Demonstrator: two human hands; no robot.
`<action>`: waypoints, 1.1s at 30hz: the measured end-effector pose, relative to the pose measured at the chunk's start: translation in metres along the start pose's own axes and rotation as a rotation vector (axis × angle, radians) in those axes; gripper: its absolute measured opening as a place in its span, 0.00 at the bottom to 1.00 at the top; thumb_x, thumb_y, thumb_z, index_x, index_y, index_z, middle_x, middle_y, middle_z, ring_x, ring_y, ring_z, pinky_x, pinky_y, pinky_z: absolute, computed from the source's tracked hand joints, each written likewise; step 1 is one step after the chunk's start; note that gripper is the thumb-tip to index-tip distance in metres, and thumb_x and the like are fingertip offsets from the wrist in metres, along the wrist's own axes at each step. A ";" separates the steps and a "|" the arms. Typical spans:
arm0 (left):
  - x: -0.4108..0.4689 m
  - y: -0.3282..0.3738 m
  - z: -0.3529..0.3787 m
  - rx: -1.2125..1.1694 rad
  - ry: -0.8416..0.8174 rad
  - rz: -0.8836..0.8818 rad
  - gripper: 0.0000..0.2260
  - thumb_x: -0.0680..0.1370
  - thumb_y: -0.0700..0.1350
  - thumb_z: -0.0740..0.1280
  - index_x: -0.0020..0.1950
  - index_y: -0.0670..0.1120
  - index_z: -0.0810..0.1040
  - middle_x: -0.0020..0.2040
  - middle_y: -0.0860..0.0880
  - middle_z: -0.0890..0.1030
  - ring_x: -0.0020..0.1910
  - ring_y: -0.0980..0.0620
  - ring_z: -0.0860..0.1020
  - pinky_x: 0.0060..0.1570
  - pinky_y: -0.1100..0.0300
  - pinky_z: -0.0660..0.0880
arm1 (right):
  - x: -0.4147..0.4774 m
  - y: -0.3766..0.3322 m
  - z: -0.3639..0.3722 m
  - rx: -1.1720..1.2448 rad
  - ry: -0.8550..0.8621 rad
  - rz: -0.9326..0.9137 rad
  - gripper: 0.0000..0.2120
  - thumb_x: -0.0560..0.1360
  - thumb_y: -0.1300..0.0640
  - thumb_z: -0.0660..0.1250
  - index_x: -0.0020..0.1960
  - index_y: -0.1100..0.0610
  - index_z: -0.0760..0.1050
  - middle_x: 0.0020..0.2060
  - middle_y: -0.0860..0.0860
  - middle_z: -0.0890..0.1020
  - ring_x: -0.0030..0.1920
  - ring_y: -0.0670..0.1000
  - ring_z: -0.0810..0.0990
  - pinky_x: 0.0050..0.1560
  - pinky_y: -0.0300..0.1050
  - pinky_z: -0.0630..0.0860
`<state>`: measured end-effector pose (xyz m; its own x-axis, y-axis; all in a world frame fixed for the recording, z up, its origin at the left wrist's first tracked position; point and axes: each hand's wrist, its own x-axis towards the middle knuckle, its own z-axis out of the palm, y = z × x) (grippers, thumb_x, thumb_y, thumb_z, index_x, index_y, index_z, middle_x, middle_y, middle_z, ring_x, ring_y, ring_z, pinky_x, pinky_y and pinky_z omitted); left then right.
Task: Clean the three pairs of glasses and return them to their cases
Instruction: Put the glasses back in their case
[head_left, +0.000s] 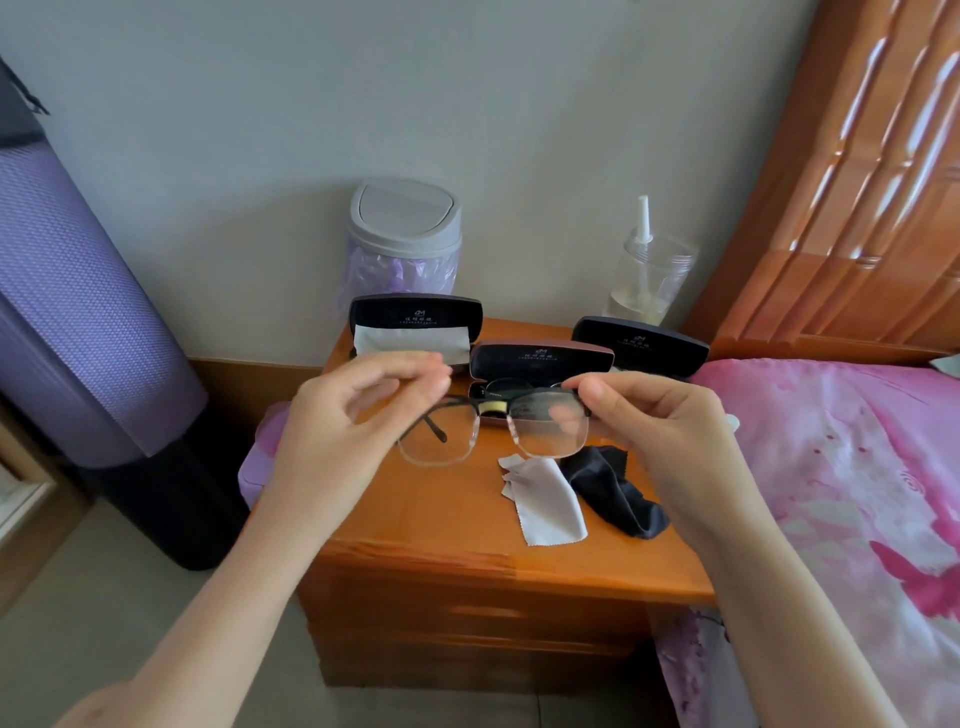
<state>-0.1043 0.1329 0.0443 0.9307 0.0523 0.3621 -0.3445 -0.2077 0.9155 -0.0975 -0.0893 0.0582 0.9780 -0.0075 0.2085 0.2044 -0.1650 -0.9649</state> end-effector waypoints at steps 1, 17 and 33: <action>0.001 0.000 -0.003 -0.049 0.027 -0.033 0.10 0.72 0.50 0.68 0.50 0.49 0.84 0.49 0.58 0.85 0.53 0.65 0.79 0.50 0.76 0.72 | 0.000 0.000 -0.001 0.027 0.025 0.015 0.08 0.72 0.57 0.67 0.49 0.56 0.83 0.41 0.50 0.87 0.44 0.48 0.86 0.48 0.38 0.81; 0.012 -0.015 -0.017 -0.556 -0.026 -0.237 0.16 0.75 0.47 0.61 0.59 0.44 0.79 0.57 0.44 0.82 0.56 0.45 0.81 0.53 0.56 0.79 | 0.017 0.004 0.019 0.121 -0.049 0.095 0.11 0.71 0.52 0.67 0.49 0.56 0.83 0.44 0.52 0.87 0.47 0.50 0.85 0.47 0.42 0.82; 0.099 -0.086 -0.047 -0.204 0.159 -0.357 0.13 0.83 0.46 0.56 0.61 0.42 0.75 0.56 0.44 0.81 0.52 0.53 0.81 0.52 0.62 0.78 | 0.165 0.011 0.063 0.030 -0.255 0.320 0.09 0.74 0.67 0.69 0.51 0.72 0.76 0.46 0.64 0.81 0.46 0.61 0.84 0.49 0.49 0.82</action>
<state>0.0114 0.2024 0.0092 0.9706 0.2393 0.0245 -0.0367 0.0467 0.9982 0.0684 -0.0297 0.0722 0.9705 0.1917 -0.1460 -0.1148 -0.1649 -0.9796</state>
